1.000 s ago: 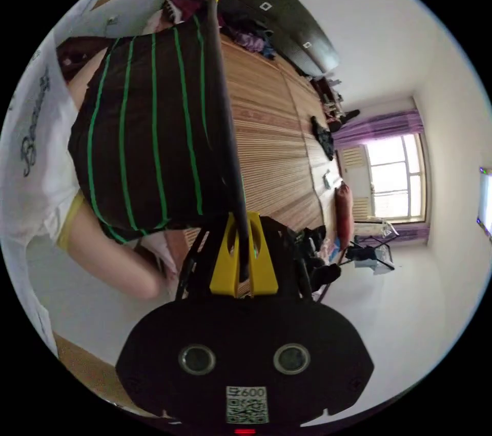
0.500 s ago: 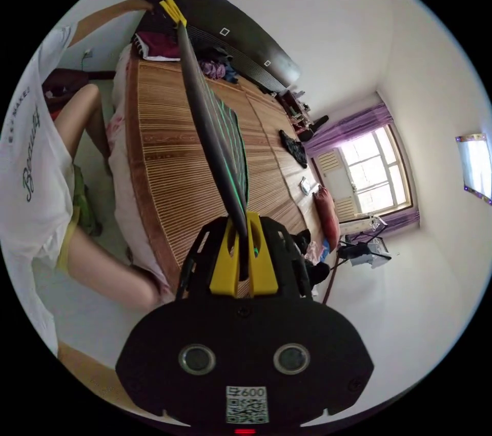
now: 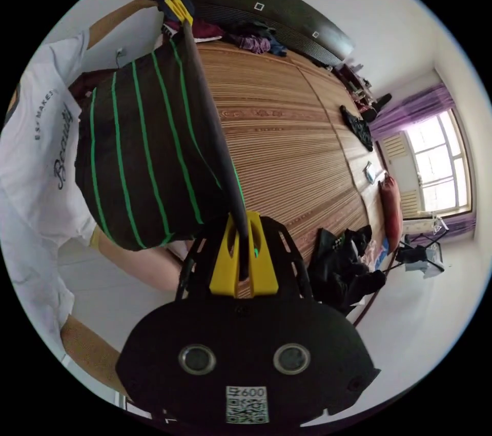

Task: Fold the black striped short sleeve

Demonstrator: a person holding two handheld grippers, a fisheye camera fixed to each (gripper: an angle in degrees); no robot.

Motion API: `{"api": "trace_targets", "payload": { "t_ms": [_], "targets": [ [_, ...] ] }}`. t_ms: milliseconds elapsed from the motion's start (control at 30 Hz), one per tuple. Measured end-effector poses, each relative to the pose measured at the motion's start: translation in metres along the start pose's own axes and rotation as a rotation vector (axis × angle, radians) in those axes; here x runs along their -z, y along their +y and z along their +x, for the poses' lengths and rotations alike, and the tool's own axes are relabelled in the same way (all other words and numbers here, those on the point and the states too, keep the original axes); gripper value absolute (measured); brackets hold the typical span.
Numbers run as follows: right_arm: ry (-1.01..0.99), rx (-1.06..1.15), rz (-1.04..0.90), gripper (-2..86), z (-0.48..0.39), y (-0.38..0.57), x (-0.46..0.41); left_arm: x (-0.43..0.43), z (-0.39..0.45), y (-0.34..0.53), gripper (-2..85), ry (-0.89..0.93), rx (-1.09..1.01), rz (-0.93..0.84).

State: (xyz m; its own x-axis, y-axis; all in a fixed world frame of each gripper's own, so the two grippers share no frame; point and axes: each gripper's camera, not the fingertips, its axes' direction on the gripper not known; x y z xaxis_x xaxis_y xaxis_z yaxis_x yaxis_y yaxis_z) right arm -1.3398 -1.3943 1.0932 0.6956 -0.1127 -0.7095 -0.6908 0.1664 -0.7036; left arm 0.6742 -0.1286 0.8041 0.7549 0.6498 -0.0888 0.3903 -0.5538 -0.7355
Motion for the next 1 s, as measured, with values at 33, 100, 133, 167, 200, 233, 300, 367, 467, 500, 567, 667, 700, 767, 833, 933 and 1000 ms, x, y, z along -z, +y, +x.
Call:
{"api": "trace_targets", "payload": {
  "t_ms": [33,100,133,167,200,233,300,367,467,500,567,667,700,767,833,933,1000],
  "targets": [
    [-0.012,-0.015,-0.011,-0.8,0.016,-0.007,-0.012,-0.013,-0.009,-0.008,2.1,-0.009,-0.004,-0.009],
    [-0.109,-0.091,-0.072,-0.8,0.085,-0.037,-0.073,-0.083,-0.053,-0.043,2.1,-0.005,0.024,-0.067],
    [-0.140,-0.123,-0.091,-0.8,0.103,-0.043,-0.092,-0.104,-0.064,-0.052,2.1,0.014,0.032,-0.084],
    [-0.216,-0.182,-0.144,-0.8,0.137,-0.056,-0.134,-0.149,-0.083,-0.069,2.1,0.082,0.044,-0.141],
    [-0.284,-0.258,-0.214,-0.8,0.168,-0.068,-0.178,-0.191,-0.098,-0.085,2.1,0.122,0.059,-0.184],
    [-0.304,-0.303,-0.245,-0.8,0.182,-0.072,-0.199,-0.209,-0.105,-0.091,2.1,0.140,0.062,-0.207],
    [-0.314,-0.384,-0.299,-0.8,0.218,-0.081,-0.252,-0.264,-0.135,-0.104,2.0,0.238,0.148,-0.267],
    [-0.333,-0.420,-0.302,-0.6,0.241,-0.082,-0.271,-0.280,-0.152,-0.105,1.9,0.239,0.167,-0.242],
    [-0.388,-0.464,-0.303,0.1,0.280,-0.075,-0.287,-0.297,-0.185,-0.101,1.8,0.299,0.217,-0.243],
    [-0.369,-0.501,-0.301,0.9,0.298,-0.068,-0.288,-0.301,-0.202,-0.096,1.7,0.278,0.266,-0.252],
    [-0.310,-0.594,-0.297,2.0,0.327,-0.051,-0.285,-0.299,-0.228,-0.082,1.5,0.232,0.326,-0.235],
    [-0.168,-0.742,-0.286,0.5,0.360,-0.004,-0.270,-0.286,-0.275,-0.038,1.1,0.018,0.555,-0.258],
    [-0.116,-0.770,-0.248,-0.1,0.363,0.017,-0.258,-0.276,-0.286,-0.015,1.1,-0.009,0.627,-0.240],
    [-0.037,-0.789,-0.151,-0.5,0.352,0.047,-0.234,-0.256,-0.290,0.023,1.2,0.024,0.685,-0.139],
    [0.043,-0.783,-0.040,-0.7,0.321,0.076,-0.208,-0.234,-0.282,0.067,1.6,0.091,0.752,-0.014],
    [0.210,-0.700,0.098,-0.8,0.229,0.114,-0.178,-0.209,-0.244,0.135,3.3,0.266,0.791,0.060],
    [0.346,-0.758,0.116,-0.8,0.156,0.141,-0.177,-0.196,-0.202,0.185,6.2,0.415,0.875,0.066]
  ]
}}
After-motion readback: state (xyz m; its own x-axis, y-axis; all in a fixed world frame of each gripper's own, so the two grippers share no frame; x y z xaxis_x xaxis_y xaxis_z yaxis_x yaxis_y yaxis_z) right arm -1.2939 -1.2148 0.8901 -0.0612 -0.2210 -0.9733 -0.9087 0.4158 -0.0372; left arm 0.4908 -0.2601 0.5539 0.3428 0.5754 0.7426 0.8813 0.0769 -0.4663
